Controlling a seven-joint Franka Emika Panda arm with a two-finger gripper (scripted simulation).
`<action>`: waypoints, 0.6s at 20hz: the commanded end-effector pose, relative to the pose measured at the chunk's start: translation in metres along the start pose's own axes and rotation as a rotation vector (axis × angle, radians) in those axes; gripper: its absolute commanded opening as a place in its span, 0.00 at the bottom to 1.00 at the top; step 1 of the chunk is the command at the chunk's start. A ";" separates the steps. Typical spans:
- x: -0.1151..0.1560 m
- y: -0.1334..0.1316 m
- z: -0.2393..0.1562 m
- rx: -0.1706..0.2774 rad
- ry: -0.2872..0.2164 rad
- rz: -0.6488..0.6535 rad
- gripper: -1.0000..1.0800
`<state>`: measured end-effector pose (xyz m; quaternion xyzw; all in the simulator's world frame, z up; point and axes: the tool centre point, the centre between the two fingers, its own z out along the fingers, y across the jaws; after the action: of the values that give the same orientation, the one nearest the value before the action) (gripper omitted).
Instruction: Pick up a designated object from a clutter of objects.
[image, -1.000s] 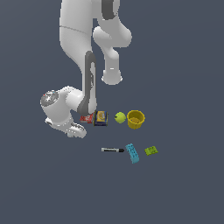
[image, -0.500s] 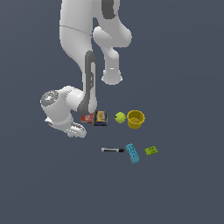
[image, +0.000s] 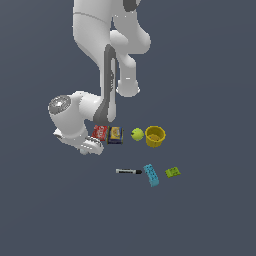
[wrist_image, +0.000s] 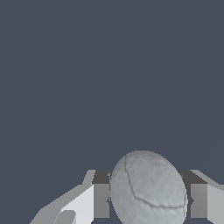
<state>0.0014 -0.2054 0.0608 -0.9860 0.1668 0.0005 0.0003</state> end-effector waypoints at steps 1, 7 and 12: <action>-0.002 -0.013 -0.018 0.000 0.001 -0.001 0.00; -0.007 -0.053 -0.074 0.000 0.001 0.000 0.00; -0.012 -0.091 -0.127 -0.002 0.002 0.000 0.00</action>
<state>0.0181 -0.1272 0.1714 -0.9860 0.1667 -0.0001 -0.0003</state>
